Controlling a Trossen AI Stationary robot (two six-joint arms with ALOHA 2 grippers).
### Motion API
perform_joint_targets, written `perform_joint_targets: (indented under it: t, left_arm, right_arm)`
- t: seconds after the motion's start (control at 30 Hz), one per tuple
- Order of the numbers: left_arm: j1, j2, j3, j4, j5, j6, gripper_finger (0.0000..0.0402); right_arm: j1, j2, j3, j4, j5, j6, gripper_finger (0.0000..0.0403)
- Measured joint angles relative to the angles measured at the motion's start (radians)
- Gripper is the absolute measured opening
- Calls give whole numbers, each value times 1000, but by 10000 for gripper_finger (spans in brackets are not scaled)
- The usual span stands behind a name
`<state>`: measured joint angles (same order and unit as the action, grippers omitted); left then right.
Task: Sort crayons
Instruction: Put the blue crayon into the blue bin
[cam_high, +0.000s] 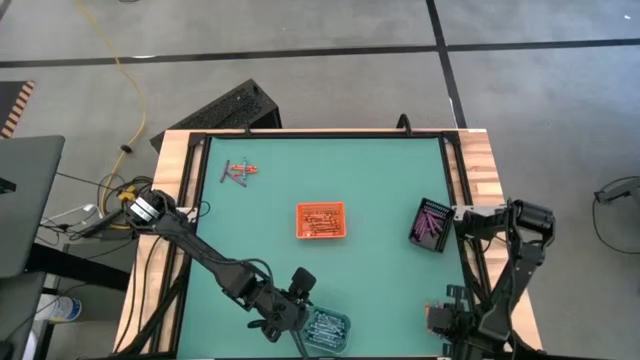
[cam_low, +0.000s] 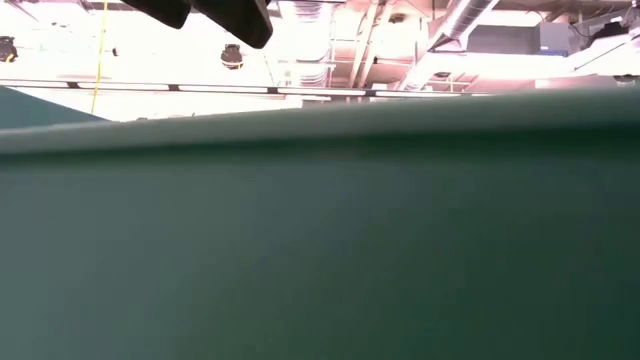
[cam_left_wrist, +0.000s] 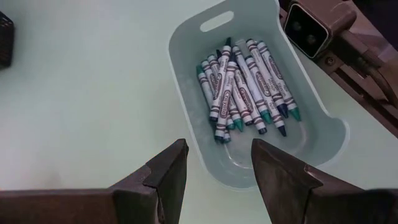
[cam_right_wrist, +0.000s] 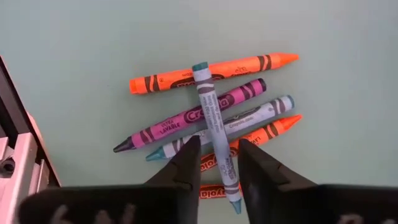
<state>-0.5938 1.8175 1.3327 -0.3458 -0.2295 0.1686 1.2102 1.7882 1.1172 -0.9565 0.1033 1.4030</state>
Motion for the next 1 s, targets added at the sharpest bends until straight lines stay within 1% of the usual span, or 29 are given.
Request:
perform_joint_targets:
  t: [0.17, 0.47, 1.0]
  left_arm:
    - [0, 0, 0, 0, 0, -1, 168]
    - [-1, 0, 0, -8, 0, -6, 168]
    - [-1, 0, 0, -33, -5, -24, 168]
  right_arm:
    - [-4, 0, 0, 27, -8, -24, 56]
    - [-13, -1, 0, 35, -30, -38, 6]
    - [-55, -1, 2, 37, -30, -96, 1]
